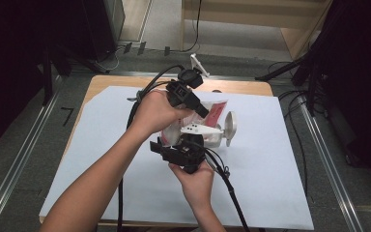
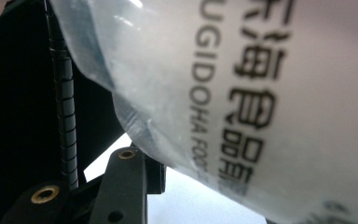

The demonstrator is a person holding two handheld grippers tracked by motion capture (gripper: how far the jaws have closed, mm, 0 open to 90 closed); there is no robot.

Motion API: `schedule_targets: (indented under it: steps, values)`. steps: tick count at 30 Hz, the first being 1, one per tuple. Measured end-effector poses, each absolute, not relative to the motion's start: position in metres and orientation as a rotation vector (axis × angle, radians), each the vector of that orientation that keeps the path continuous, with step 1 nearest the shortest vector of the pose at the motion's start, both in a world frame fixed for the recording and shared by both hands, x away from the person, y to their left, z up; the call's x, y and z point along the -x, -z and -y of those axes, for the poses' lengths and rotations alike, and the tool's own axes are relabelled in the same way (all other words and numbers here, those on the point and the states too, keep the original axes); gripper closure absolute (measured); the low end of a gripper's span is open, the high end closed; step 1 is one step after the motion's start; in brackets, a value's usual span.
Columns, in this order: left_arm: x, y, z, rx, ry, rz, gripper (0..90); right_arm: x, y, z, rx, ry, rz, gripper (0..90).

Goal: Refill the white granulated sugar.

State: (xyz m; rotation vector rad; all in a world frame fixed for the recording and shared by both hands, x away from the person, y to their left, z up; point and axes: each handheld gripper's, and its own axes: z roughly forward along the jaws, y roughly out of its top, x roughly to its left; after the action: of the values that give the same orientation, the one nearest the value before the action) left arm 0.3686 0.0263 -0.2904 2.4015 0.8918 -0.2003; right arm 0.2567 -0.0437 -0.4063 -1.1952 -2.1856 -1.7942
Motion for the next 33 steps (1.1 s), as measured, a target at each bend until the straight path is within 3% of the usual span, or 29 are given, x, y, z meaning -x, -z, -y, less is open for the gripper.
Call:
schedule_targets:
  steps: [33]
  values:
    - [-0.36, 0.291, -0.041, -2.403, 0.146, -0.883, 86.6, -0.258, 0.414, 0.035, 1.12, 1.789, 2.217, 62.3]
